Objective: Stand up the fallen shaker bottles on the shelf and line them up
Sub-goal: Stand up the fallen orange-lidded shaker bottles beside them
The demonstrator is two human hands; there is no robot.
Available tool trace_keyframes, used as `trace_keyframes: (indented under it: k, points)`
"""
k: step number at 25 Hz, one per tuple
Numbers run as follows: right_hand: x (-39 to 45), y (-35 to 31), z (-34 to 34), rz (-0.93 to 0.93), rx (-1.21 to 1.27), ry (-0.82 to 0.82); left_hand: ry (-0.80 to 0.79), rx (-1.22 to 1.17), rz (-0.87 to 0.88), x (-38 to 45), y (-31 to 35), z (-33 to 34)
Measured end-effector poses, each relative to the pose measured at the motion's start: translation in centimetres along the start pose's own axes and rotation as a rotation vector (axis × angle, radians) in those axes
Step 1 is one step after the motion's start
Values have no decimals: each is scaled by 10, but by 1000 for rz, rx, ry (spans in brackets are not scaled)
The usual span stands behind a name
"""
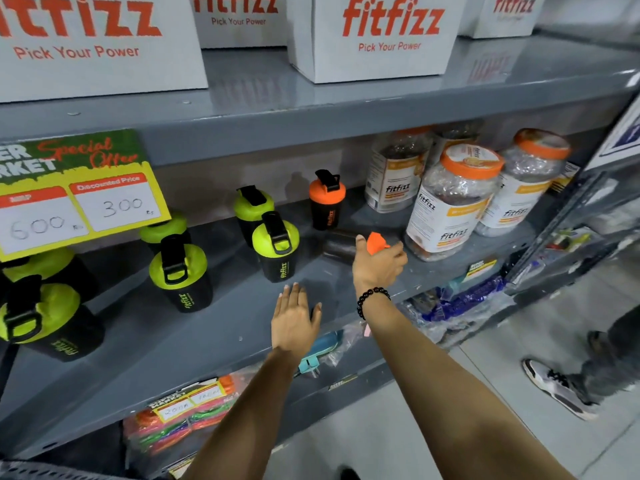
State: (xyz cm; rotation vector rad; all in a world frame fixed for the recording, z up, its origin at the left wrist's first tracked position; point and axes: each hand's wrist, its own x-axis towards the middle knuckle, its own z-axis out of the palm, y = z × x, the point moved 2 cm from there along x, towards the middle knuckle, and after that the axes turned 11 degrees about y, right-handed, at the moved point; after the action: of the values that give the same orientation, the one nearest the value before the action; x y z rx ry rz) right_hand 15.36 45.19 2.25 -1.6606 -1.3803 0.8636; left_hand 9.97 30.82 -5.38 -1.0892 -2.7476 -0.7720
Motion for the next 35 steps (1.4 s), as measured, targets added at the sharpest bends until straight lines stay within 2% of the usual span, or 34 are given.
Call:
trace_keyframes:
  k: [8,12,14,17,23,26,30,33,35]
  points:
    - [32,19,8,426,80,-226,-78,30,58,28,18,22]
    - [42,19,19,534,238,-271,-92,53,65,31,17,28]
    - [44,15,21,518,224,-271,-93,51,59,31,17,28]
    - [44,2,19,324,81,-224,-96,48,58,31,16,29]
    - [45,-40,11,-429,-95,-169,-89,45,56,31,16,29]
    - [41,-41,14,-694,-274,-209,-94,40,52,31,17,29]
    - [37,-35,20,-868,-473,-313,-94,32,58,31,17,28]
    - [36,-41,19,-844,-489,-323,-92,26,57,31,17,28]
    - [35,-48,17,-793,-425,-255,-88,28,58,31,17,29]
